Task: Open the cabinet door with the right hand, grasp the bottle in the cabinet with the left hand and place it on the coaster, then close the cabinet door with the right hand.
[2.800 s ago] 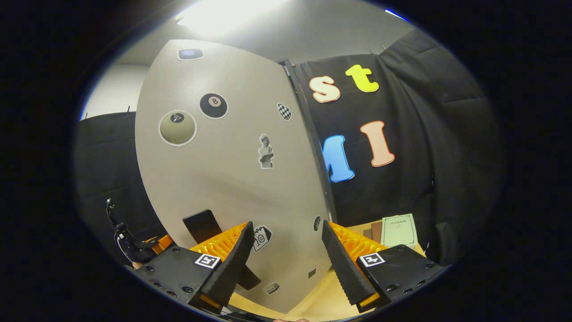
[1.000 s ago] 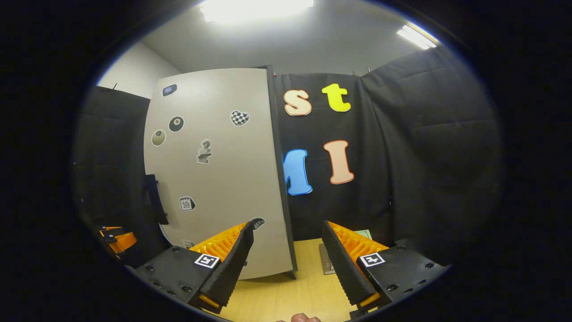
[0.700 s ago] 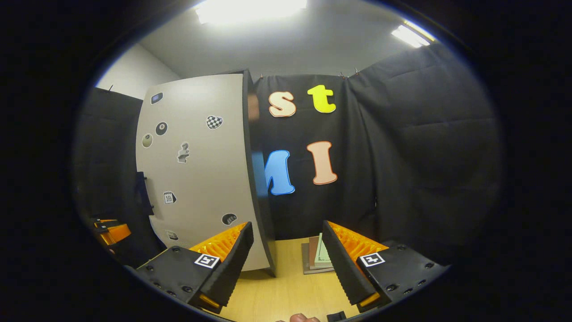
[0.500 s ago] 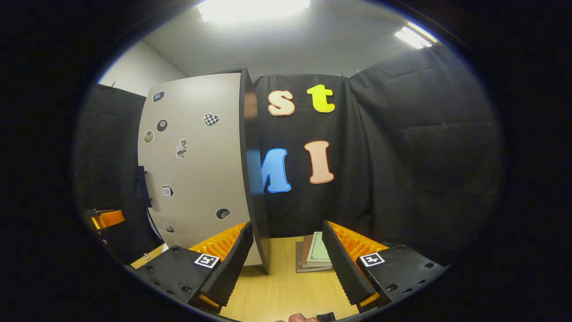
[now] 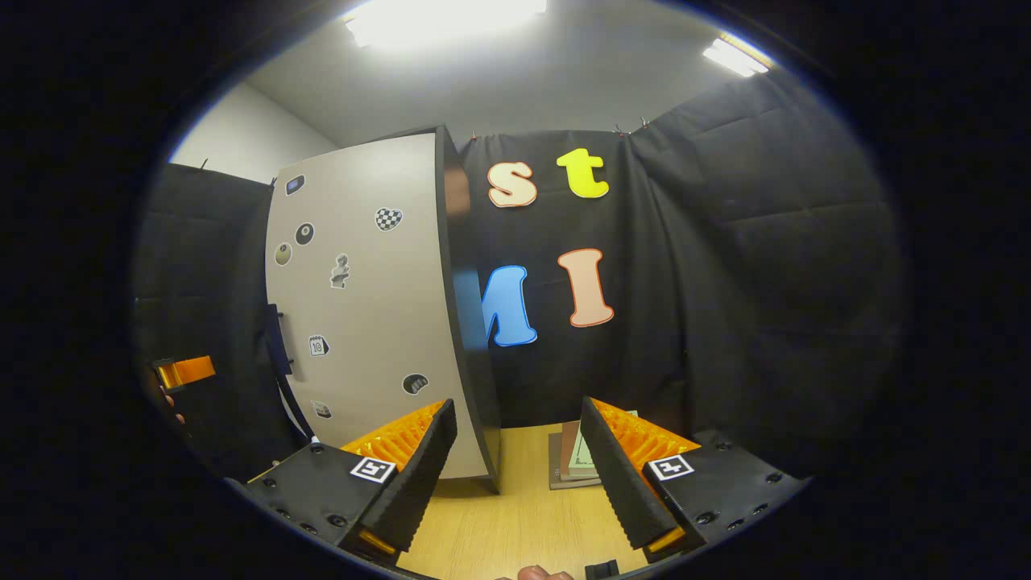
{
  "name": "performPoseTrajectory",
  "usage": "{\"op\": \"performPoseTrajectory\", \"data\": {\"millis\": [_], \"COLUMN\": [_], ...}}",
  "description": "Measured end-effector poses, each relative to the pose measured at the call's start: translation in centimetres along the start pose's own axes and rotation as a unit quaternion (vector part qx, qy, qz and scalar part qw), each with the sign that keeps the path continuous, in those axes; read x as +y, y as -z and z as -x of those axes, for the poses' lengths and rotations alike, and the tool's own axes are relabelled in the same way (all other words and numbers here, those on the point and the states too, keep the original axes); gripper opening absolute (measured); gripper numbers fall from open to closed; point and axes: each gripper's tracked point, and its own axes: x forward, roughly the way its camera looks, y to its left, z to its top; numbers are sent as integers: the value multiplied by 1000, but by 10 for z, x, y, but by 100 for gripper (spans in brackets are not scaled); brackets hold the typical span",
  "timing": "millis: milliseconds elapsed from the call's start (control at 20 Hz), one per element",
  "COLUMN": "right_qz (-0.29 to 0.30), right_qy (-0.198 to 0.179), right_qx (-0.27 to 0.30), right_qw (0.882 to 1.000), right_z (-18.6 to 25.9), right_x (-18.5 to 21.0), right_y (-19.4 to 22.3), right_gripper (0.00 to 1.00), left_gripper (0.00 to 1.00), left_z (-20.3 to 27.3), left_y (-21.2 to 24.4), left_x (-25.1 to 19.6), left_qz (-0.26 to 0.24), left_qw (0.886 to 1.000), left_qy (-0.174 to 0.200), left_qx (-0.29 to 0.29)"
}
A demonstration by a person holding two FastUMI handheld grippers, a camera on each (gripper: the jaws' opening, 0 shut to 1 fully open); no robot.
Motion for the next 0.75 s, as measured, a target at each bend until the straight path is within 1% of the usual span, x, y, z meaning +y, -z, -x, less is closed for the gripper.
{"op": "performPoseTrajectory", "data": {"millis": [150, 200, 300, 350, 400, 500, 600, 700, 750], "right_qz": [9, 9, 15, 18, 19, 13, 10, 7, 8], "right_qy": [-8, -10, -6, -1, 4, 9, 15, 20, 23], "right_qx": [-4, -5, 0, 2, 6, 10, 13, 6, 0], "right_qw": [1000, 1000, 1000, 1000, 1000, 1000, 1000, 1000, 1000], "right_z": [-6, -8, -14, -16, -18, -23, -31, -36, -38], "right_x": [3, 4, 3, 1, 1, 2, 3, 5, 6], "right_y": [0, 1, 7, 10, 13, 17, 17, 11, 6], "right_gripper": [98, 98, 98, 98, 98, 98, 98, 98, 98], "left_gripper": [87, 87, 87, 88, 88, 87, 87, 87, 88], "left_z": [-2, -3, -5, -8, -13, -21, -28, -35, -37], "left_y": [5, 7, 8, 7, 5, 1, -4, -5, -6], "left_x": [-2, -2, 4, 5, 4, 3, 7, 12, 15], "left_qz": [44, 50, 35, 27, 23, 27, 30, 29, 28], "left_qw": [999, 999, 999, 999, 1000, 999, 999, 999, 999], "left_qy": [7, 9, 6, 8, 11, 18, 22, 22, 24], "left_qx": [-6, -8, -13, -16, -18, -23, -31, -33, -33]}}
